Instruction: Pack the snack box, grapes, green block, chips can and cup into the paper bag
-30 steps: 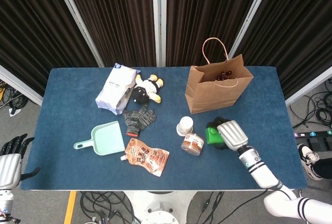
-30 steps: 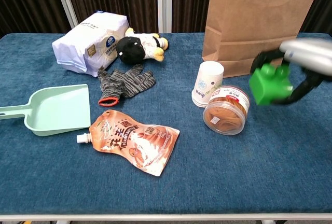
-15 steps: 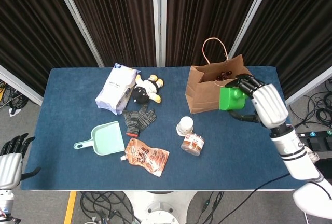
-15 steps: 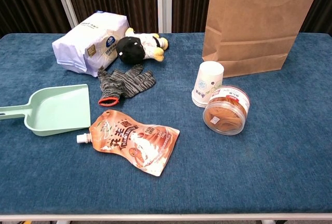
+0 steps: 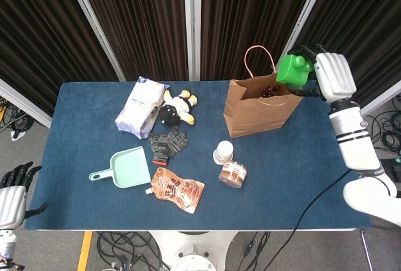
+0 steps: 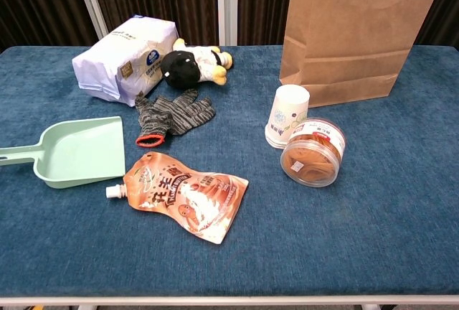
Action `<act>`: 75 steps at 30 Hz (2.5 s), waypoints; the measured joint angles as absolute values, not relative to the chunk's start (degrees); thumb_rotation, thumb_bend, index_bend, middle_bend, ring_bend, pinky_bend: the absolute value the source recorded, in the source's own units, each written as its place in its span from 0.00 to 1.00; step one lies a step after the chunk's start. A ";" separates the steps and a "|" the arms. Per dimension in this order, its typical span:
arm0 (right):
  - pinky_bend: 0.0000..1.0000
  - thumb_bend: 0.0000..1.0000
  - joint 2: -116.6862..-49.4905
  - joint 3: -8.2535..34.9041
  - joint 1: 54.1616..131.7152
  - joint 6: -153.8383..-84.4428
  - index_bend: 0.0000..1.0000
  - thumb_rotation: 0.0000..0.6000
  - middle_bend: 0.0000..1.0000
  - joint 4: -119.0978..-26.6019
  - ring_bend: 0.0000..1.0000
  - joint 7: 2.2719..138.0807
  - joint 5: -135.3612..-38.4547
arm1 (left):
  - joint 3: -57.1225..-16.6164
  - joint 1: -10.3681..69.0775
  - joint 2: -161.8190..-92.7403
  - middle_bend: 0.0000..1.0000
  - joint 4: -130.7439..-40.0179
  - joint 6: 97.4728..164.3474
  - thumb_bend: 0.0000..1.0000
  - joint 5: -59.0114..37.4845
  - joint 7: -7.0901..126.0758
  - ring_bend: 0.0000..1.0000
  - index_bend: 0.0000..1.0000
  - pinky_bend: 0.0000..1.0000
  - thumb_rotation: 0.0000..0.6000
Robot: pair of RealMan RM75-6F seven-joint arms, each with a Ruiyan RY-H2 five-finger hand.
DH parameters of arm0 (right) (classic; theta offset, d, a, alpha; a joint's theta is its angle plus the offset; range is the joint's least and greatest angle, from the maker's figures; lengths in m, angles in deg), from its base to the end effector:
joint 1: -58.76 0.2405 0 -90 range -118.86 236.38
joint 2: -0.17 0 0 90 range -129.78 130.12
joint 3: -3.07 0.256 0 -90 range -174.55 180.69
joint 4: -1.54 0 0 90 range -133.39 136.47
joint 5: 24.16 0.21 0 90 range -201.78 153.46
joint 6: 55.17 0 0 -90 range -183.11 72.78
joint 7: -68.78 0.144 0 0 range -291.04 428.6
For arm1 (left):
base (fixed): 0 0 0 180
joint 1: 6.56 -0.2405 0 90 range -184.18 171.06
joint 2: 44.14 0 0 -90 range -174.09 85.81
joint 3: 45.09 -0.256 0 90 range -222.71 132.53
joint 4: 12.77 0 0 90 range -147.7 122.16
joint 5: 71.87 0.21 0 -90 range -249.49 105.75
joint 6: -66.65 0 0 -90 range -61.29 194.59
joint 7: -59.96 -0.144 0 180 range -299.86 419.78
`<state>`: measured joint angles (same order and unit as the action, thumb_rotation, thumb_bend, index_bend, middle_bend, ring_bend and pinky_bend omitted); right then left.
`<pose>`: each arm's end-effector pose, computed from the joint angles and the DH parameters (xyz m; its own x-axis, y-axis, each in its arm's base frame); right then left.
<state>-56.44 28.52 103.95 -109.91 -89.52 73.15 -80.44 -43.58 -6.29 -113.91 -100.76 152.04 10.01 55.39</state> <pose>-0.1202 -0.4258 0.2275 0.1548 0.0886 0.9840 -0.9528 -0.2500 0.1724 -0.3408 0.1495 0.1352 0.4396 0.0624 0.8960 0.8861 0.1332 -0.4440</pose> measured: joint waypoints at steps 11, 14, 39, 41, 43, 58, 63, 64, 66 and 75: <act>0.40 0.16 -66.88 25.00 112.88 -101.10 0.38 1.00 0.37 -77.10 0.19 59.87 -65.32 | -43.66 -6.36 -114.12 0.20 -100.27 151.44 0.04 9.36 55.84 0.12 0.24 0.15 1.00; 0.38 0.16 -68.87 24.19 113.75 -100.16 0.34 1.00 0.35 -75.05 0.16 59.18 -64.35 | -43.66 -6.34 -114.18 0.20 -100.13 151.24 0.04 9.25 55.99 0.12 0.24 0.15 1.00; 0.36 0.11 -61.57 23.74 99.62 -117.90 0.19 1.00 0.35 -88.90 0.15 76.38 -88.42 | -43.45 -6.08 -114.27 0.20 -100.16 151.45 0.04 9.71 55.71 0.12 0.24 0.15 1.00; 0.39 0.09 -59.79 22.51 96.85 -121.37 0.22 1.00 0.37 -90.72 0.18 80.27 -94.14 | -43.38 -5.93 -114.16 0.20 -100.48 151.54 0.04 9.96 55.40 0.12 0.24 0.15 1.00; 0.41 0.08 -58.16 20.84 94.88 -122.85 0.24 1.00 0.39 -91.94 0.20 83.68 -99.50 | -43.34 -5.78 -114.03 0.20 -100.83 151.60 0.04 10.21 55.05 0.12 0.24 0.15 1.00; 0.26 0.02 -55.22 5.21 90.84 -120.63 0.19 1.00 0.28 -93.68 0.10 85.92 -131.29 | -43.68 -6.14 -113.37 0.20 -102.79 152.60 0.04 10.67 53.39 0.12 0.24 0.15 1.00; 0.10 0.00 -60.59 5.31 92.81 -112.71 0.10 1.00 0.19 -92.65 0.00 71.55 -128.91 | -43.82 -6.60 -113.22 0.20 -102.68 152.68 0.04 10.11 53.75 0.12 0.24 0.15 1.00; 0.10 0.00 -61.89 5.35 93.23 -111.26 0.09 1.00 0.18 -92.29 0.00 69.07 -128.35 | -43.86 -6.67 -113.24 0.20 -102.63 152.72 0.04 10.08 53.83 0.12 0.24 0.15 1.00; 0.10 0.00 -65.38 5.44 94.23 -108.23 0.08 1.00 0.18 -91.13 0.00 63.92 -127.01 | -43.91 -6.83 -113.32 0.20 -102.41 152.78 0.04 9.97 54.11 0.12 0.24 0.15 1.00; 0.01 0.00 -77.37 5.42 96.69 -105.12 0.07 1.00 0.15 -82.99 0.00 51.85 -124.59 | -43.82 -6.82 -113.75 0.20 -101.64 152.42 0.04 9.69 54.82 0.12 0.24 0.15 1.00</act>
<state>-77.37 5.42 96.69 -105.12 -82.99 51.85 -124.59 -43.82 -6.82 -113.75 -101.64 152.42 9.69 54.82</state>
